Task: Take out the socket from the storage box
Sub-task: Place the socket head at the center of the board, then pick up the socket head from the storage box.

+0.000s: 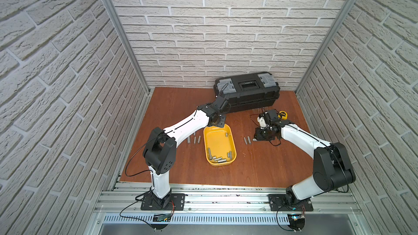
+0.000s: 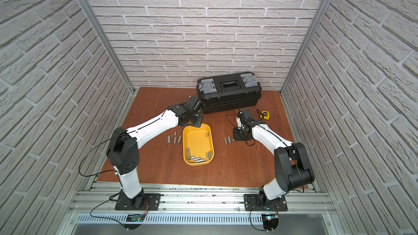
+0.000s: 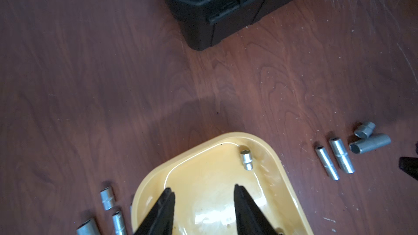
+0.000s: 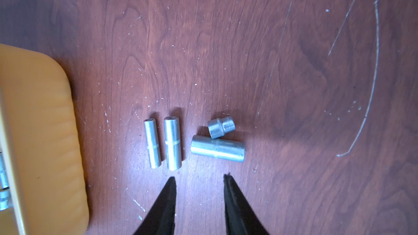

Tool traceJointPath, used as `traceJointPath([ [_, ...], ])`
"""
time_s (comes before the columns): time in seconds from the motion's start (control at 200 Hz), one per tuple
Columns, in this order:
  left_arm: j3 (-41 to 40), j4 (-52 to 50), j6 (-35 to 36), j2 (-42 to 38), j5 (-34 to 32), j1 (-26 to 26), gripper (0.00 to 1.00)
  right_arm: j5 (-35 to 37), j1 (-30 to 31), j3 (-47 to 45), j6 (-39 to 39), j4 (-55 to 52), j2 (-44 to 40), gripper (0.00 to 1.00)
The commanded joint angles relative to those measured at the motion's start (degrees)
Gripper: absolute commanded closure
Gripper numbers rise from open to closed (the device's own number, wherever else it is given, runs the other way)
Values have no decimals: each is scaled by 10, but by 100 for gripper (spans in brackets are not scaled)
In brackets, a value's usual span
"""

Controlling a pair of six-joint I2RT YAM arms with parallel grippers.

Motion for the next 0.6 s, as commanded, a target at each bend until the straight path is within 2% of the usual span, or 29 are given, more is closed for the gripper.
traceJointPath([
  [0.0, 20, -8, 7, 33, 20, -16, 54, -3, 1, -9, 3, 14, -14, 63],
  [0.595, 57, 5, -14, 147, 66, -37, 55, 0, 1, -15, 3, 12, -20, 63],
])
